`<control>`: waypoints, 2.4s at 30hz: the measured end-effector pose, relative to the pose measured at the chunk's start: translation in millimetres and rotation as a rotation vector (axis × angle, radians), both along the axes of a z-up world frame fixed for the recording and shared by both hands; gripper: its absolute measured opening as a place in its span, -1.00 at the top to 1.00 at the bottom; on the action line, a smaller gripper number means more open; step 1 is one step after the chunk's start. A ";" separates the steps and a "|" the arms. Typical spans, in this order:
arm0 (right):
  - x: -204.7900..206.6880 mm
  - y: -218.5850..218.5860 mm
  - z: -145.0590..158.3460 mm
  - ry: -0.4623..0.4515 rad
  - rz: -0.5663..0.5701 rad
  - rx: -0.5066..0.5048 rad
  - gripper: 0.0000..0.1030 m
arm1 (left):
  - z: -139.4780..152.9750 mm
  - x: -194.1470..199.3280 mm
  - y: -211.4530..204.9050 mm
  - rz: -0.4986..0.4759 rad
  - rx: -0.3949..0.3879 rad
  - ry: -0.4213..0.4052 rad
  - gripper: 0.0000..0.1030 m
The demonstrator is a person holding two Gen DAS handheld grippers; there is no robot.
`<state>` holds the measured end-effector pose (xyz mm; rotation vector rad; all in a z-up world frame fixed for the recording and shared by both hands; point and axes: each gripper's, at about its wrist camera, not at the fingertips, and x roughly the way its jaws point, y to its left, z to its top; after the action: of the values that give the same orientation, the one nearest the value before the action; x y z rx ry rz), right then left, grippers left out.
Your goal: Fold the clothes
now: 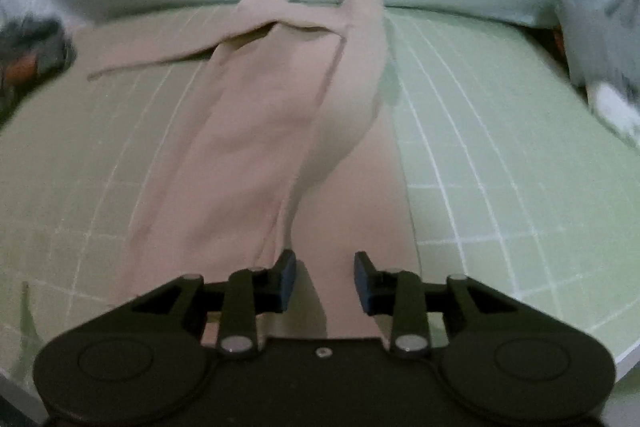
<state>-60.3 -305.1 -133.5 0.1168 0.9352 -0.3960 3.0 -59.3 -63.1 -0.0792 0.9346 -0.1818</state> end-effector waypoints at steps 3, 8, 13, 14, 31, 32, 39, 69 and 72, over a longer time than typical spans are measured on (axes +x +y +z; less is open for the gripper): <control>9.7 -10.8 9.9 -0.037 -0.028 -0.002 -0.17 | -1.3 16.5 -0.4 0.012 0.003 0.002 -0.69; 38.1 -23.1 25.4 -0.096 -0.036 -0.047 -0.55 | -5.5 54.2 -3.7 0.035 0.014 0.010 -0.70; 75.6 -44.0 39.6 -0.171 -0.046 -0.073 -0.62 | -12.0 112.0 -8.2 0.047 0.030 -0.002 -0.70; 86.6 -50.0 41.9 -0.190 -0.048 -0.069 -0.62 | -14.6 127.9 -8.9 0.044 0.031 -0.001 -0.70; 273.4 -143.2 0.8 -0.141 -0.101 0.065 -0.14 | -71.1 276.3 -78.5 -0.056 0.109 0.062 -0.67; 273.2 -146.0 -1.9 -0.147 -0.109 0.090 -0.08 | -73.4 277.1 -79.2 -0.058 0.107 0.065 -0.66; 263.7 -151.6 -2.4 -0.184 -0.087 0.110 0.92 | -74.3 272.8 -84.2 -0.115 0.123 -0.006 -0.18; 260.8 -146.8 21.4 -0.252 -0.042 0.132 0.98 | -20.5 261.3 -60.2 -0.082 -0.103 -0.114 0.92; 251.7 -143.1 47.1 -0.333 -0.043 0.131 0.99 | 11.7 254.7 -51.6 -0.068 -0.144 -0.192 0.92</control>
<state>191.4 -448.2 -86.4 0.3132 0.6303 -0.3419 257.7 -110.9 -51.5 -0.1601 0.7327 -0.3146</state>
